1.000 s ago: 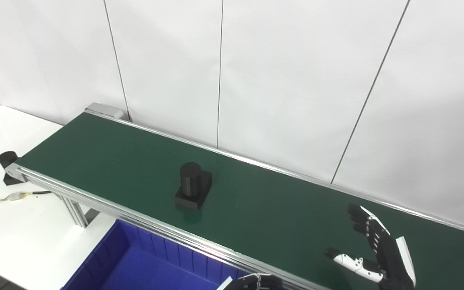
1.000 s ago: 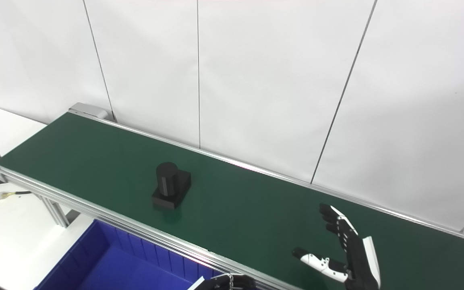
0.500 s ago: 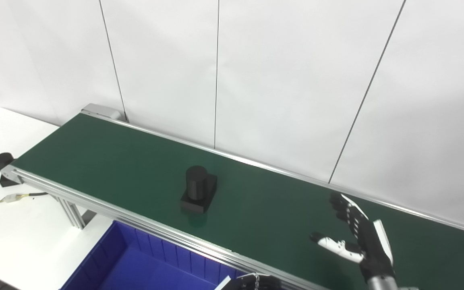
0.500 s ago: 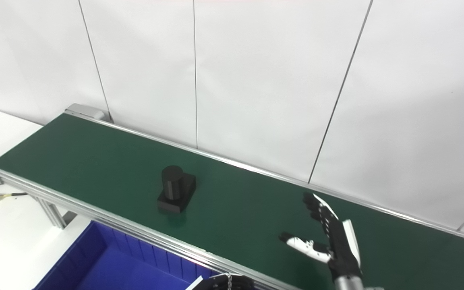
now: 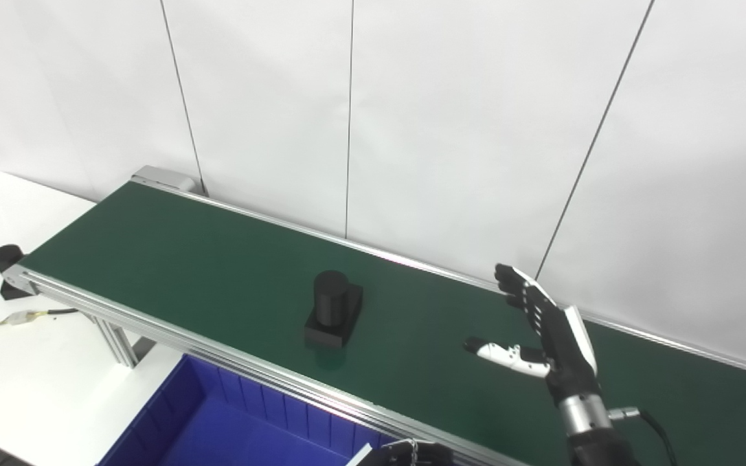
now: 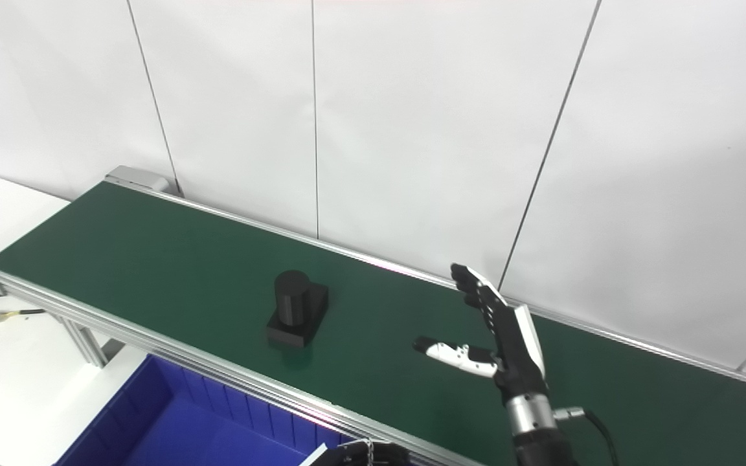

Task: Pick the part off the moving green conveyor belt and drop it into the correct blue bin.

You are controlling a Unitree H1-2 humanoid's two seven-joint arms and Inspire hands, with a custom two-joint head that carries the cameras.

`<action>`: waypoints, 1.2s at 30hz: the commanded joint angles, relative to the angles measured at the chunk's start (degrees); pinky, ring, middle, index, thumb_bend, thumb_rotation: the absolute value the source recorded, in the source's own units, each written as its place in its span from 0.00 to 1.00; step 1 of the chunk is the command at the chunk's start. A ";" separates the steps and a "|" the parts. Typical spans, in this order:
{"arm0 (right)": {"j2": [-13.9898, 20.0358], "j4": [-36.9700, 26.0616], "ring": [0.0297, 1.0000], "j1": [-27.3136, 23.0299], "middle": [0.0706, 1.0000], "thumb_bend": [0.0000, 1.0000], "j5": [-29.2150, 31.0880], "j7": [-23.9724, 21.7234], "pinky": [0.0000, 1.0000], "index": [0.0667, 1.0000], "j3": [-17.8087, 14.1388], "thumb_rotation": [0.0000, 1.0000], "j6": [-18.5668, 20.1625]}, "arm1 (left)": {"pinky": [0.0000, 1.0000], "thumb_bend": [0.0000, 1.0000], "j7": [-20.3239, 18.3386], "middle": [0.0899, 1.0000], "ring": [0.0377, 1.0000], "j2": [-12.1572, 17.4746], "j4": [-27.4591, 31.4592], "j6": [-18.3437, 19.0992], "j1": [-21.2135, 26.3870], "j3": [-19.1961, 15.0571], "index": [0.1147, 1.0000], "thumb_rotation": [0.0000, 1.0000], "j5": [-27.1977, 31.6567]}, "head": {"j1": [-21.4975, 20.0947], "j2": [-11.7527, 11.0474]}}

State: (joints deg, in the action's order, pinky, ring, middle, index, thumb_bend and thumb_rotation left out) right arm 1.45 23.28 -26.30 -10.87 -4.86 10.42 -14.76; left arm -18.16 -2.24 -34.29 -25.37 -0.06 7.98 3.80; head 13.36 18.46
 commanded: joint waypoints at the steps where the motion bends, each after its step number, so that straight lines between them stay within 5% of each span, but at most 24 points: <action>1: -0.59 -0.53 0.86 -2.60 0.84 0.77 -0.78 0.20 0.83 0.84 0.30 0.21 0.79 | 0.65 0.97 -0.03 0.77 0.73 -0.73 1.23 -1.52 1.20 0.39 0.85 0.33 -0.64 | -0.02 0.04; 11: -3.14 2.89 0.84 -5.47 0.83 0.81 -4.73 1.60 0.79 0.83 2.58 0.28 1.76 | 0.64 0.97 0.04 0.76 0.72 -0.71 2.06 -1.53 0.60 0.55 0.83 0.33 -0.98 | -0.20 0.66; 36: -7.28 16.54 0.82 -12.57 0.81 0.83 -7.60 3.29 0.80 0.82 6.23 0.25 -1.87 | 0.61 0.97 1.08 0.76 0.71 -0.97 3.01 -1.53 -0.08 1.31 0.83 0.34 -2.45 | 0.38 1.10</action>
State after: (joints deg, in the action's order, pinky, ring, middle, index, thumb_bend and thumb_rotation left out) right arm -4.54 40.43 -35.60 -18.44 -2.79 16.46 -13.24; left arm -17.13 -2.24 -32.61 -25.38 -0.72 8.70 1.57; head 13.80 19.51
